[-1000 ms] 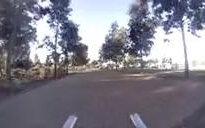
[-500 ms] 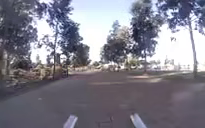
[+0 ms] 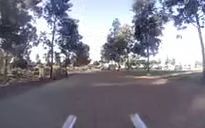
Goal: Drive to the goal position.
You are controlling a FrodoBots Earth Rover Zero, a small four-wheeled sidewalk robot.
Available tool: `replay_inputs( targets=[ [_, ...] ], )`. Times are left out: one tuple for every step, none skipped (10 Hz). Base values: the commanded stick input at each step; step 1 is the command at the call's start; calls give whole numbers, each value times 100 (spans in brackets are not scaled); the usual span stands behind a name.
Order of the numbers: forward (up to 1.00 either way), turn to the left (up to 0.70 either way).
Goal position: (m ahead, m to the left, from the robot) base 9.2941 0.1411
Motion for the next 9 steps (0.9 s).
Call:
replay_inputs(
  targets=[
    [100, 0],
    [100, 0],
    [100, 0],
    [100, 0],
    [100, 0],
    [100, 0],
    [100, 0],
    [100, 0],
    [100, 0]
  ],
)
